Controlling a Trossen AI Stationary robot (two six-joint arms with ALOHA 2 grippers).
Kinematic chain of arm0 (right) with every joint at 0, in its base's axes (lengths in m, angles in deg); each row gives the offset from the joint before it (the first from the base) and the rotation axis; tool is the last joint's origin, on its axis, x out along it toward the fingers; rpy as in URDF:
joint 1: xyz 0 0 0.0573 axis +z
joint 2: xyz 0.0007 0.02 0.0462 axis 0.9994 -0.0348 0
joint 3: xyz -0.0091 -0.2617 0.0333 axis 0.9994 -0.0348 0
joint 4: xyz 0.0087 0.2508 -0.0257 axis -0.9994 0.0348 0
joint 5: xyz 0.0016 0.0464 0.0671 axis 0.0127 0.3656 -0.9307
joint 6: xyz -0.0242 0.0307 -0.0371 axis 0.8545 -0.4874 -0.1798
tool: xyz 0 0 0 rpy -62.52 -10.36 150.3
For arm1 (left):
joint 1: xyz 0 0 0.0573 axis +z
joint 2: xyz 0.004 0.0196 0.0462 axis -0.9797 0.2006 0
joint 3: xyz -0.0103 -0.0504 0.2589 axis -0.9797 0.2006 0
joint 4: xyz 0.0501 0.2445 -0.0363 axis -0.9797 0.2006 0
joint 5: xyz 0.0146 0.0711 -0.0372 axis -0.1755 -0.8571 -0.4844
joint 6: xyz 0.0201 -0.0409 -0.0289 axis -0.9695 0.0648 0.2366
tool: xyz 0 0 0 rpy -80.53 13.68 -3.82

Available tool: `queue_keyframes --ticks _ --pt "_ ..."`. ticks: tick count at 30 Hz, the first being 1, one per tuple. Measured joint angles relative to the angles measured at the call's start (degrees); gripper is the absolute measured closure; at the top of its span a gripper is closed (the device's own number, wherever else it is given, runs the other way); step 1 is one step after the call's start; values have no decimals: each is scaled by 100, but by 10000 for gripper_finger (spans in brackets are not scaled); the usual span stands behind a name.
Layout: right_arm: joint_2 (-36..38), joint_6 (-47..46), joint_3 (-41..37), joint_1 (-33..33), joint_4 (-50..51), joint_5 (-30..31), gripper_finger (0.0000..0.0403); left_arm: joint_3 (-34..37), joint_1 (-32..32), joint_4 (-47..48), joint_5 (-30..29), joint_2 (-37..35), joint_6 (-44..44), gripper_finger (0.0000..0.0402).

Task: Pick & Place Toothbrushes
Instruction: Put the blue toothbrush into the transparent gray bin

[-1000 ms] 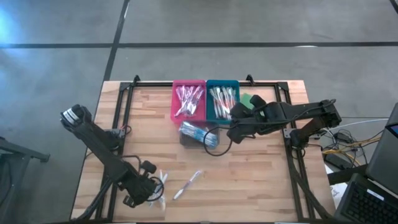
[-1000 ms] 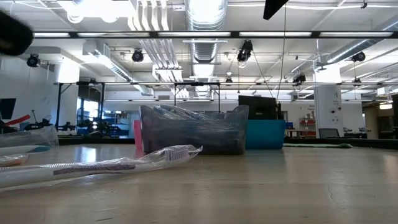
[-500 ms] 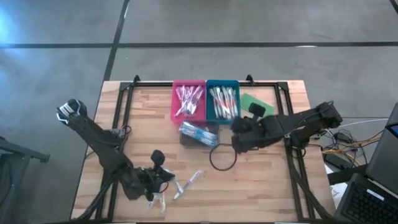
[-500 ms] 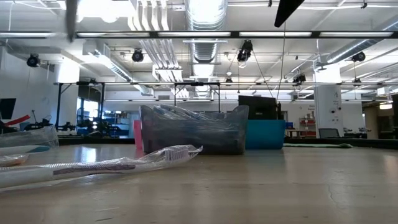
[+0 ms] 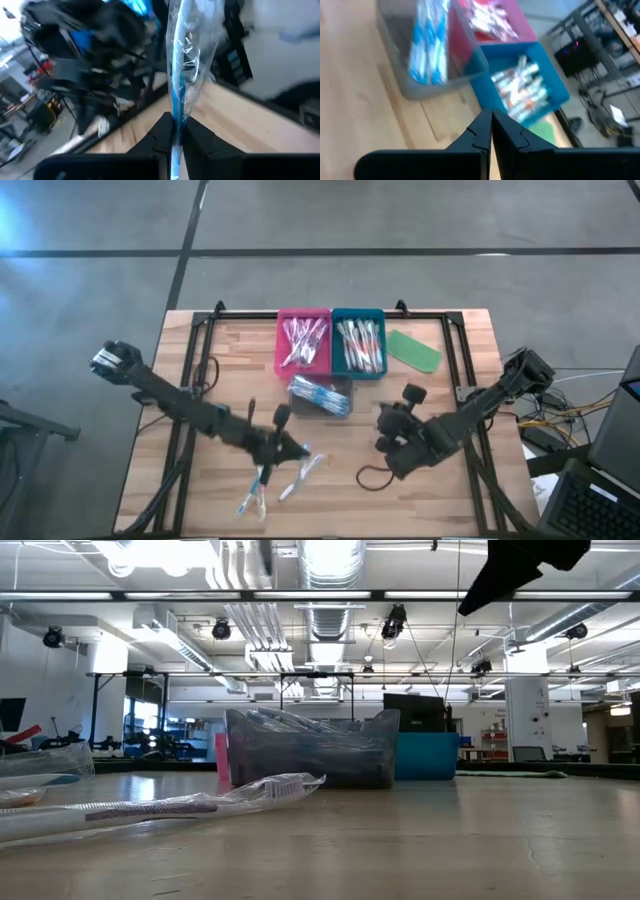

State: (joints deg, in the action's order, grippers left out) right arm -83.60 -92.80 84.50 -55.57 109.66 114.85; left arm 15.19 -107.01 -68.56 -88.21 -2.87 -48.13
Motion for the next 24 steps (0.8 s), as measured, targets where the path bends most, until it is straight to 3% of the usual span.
queue_keyframes --ticks 4,10,15,20,24 --pt "2 253 -398 123 -1109 436 394 85 687 -688 822 -4 232 374" --pt "3 1306 -881 21 -2934 631 385 85 1320 -1252 1210 -9 751 374" --pt "95 1643 -995 -123 -3546 570 347 243 1526 -1401 1414 -9 781 374" --pt "154 1812 -977 -100 -3900 540 295 631 1579 -2445 1571 -9 720 374" --pt "155 2818 -1070 -118 -5130 348 258 837 1615 -3120 2028 89 725 374"
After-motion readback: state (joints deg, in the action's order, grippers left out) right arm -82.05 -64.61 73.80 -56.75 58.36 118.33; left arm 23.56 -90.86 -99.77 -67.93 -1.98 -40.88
